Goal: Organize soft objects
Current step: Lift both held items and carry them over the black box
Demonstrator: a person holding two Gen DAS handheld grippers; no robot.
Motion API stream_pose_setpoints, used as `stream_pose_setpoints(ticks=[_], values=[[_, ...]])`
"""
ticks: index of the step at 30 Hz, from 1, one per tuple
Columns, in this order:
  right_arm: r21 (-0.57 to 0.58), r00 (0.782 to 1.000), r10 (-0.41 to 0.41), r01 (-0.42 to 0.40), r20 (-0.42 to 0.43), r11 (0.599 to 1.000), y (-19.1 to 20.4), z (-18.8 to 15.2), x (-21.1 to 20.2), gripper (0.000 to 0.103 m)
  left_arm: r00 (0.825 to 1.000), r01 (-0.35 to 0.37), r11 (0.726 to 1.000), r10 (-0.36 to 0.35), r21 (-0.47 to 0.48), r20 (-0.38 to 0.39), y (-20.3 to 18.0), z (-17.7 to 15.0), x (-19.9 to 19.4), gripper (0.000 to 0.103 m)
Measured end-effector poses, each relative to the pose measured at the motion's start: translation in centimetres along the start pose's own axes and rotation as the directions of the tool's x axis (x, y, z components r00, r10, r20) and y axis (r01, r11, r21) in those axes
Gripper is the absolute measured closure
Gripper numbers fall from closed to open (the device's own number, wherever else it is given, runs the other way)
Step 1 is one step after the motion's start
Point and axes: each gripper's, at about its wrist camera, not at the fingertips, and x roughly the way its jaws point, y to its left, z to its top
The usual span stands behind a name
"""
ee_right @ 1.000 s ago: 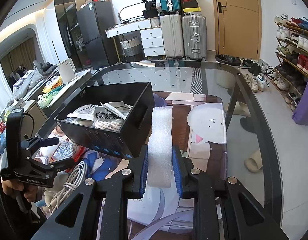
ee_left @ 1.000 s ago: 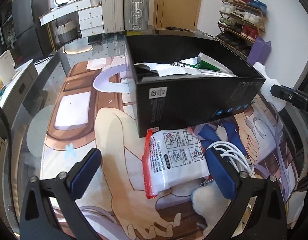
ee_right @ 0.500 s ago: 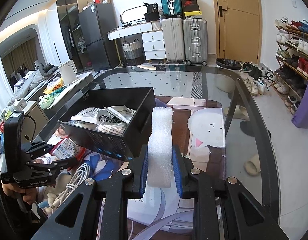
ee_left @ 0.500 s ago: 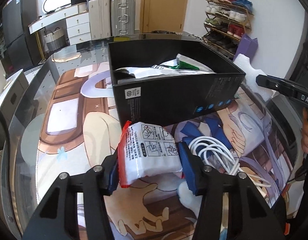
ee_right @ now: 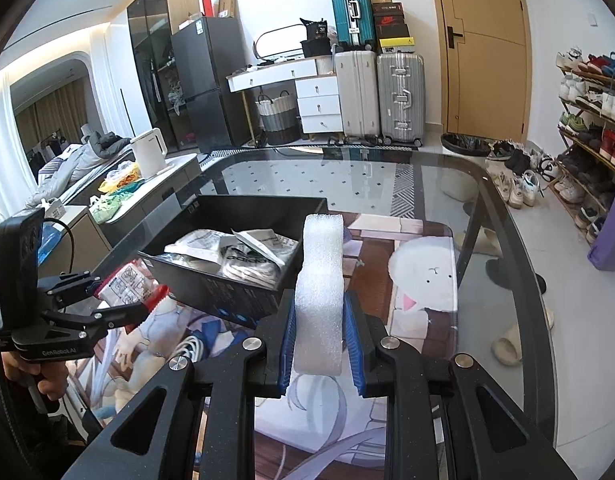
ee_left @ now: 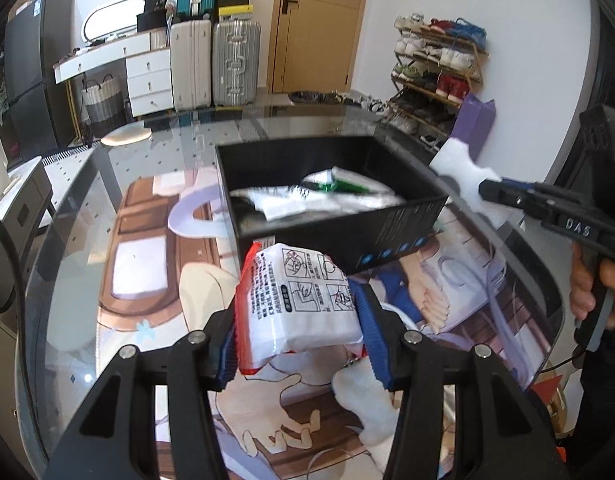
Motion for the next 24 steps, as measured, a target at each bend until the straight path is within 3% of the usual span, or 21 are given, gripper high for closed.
stream_pose_setpoints(ticks=[11,24], values=[[-0.008,0.997,0.058,-0.057,0.043,0.998,1.1,0.5,-1.2,0.08,0.996,0.008,1.0,-0.006,-0.019,0.089,0.0,1.5,-1.9,0.052],[-0.079,0.995,0.08,-0.076,0.058,0.994,4.1,1.5,-1.7,0.08,0.992,-0.017,1.0,0.018,-0.005,0.128,0.2,2.7,-1.9,0.052]])
